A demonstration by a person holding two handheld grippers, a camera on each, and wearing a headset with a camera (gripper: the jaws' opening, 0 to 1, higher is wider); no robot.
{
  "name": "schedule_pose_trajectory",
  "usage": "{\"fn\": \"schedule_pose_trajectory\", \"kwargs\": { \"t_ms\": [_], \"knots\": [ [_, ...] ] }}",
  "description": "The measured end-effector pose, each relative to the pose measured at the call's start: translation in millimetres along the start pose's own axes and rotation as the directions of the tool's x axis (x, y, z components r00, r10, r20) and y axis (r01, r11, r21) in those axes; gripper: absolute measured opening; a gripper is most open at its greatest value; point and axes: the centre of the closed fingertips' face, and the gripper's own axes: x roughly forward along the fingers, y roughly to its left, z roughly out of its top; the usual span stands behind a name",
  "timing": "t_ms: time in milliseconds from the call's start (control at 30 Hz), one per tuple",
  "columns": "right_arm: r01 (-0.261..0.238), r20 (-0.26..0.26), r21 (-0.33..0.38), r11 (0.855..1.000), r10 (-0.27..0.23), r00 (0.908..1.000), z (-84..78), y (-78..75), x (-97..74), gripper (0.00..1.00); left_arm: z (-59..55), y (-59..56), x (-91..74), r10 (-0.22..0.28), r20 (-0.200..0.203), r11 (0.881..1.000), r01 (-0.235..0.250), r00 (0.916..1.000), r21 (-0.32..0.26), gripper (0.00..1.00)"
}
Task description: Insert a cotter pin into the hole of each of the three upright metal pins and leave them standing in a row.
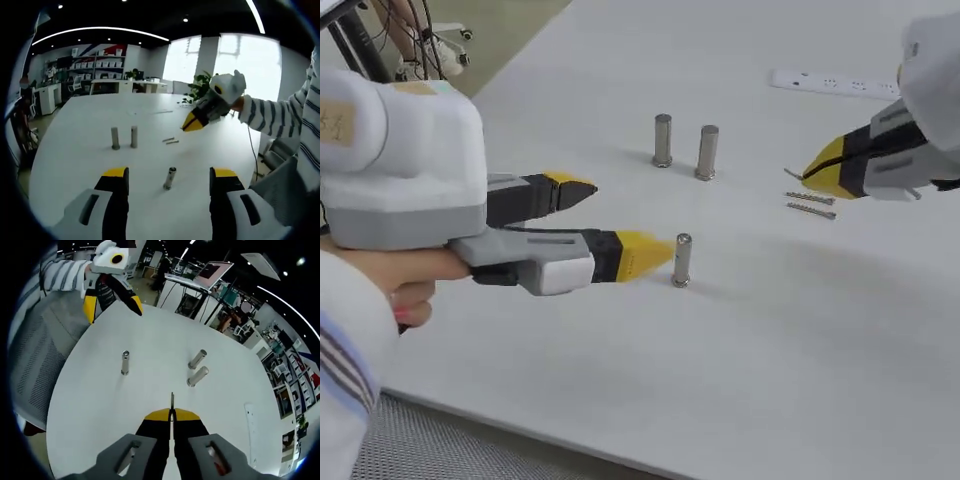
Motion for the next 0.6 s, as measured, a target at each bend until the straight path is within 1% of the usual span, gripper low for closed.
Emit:
{"fn": "schedule_pose_trajectory", "kwargs": {
  "t_ms": [100,167,267,300,367,433,500,567,600],
  "knots": [
    [0.036,0.027,-0.012,0.999,-0.035,0.9990,8.5,1.8,-6.5,0.00,4.1,0.9,3.2,-0.004,0.011,0.999,0.005,0.9999,-0.048,0.62],
    [0.053,0.038,-0.020,0.998,-0.052,0.9979,14.2,6.3,-11.2,0.00,3.3,-0.8,4.5,-0.020,-0.002,0.996,0.020,0.9998,-0.086,0.60],
    [0.092,0.074,-0.020,0.996,-0.091,0.9931,24.0,7.9,-17.4,0.00,7.0,-0.5,6.6,-0.023,0.005,0.996,0.024,0.9997,-0.085,0.54],
    [0.092,0.075,-0.019,0.996,-0.090,0.9931,25.6,10.1,-18.9,0.00,8.4,-1.2,7.5,-0.028,0.007,0.996,0.029,0.9996,-0.090,0.54],
    [0.110,0.085,-0.028,0.994,-0.107,0.9906,30.8,12.1,-21.4,0.00,12.1,-4.0,9.9,-0.040,0.013,0.994,0.041,0.9991,-0.100,0.53],
    [0.113,0.091,-0.040,0.993,-0.109,0.9898,35.2,16.6,-22.4,0.00,15.2,-7.0,13.1,-0.053,0.015,0.993,0.054,0.9985,-0.105,0.52],
    [0.120,0.090,-0.056,0.991,-0.115,0.9893,38.4,20.4,-21.4,0.00,16.8,-10.8,16.6,-0.071,0.011,0.990,0.072,0.9974,-0.125,0.50],
    [0.130,0.091,-0.065,0.989,-0.124,0.9882,40.9,22.9,-20.0,0.00,19.0,-13.8,19.7,-0.083,0.012,0.988,0.084,0.9965,-0.126,0.48],
    [0.153,0.086,-0.082,0.985,-0.146,0.9855,42.3,22.6,-19.4,0.00,20.0,-15.4,20.9,-0.090,0.012,0.988,0.091,0.9959,-0.126,0.47]
  ]
}}
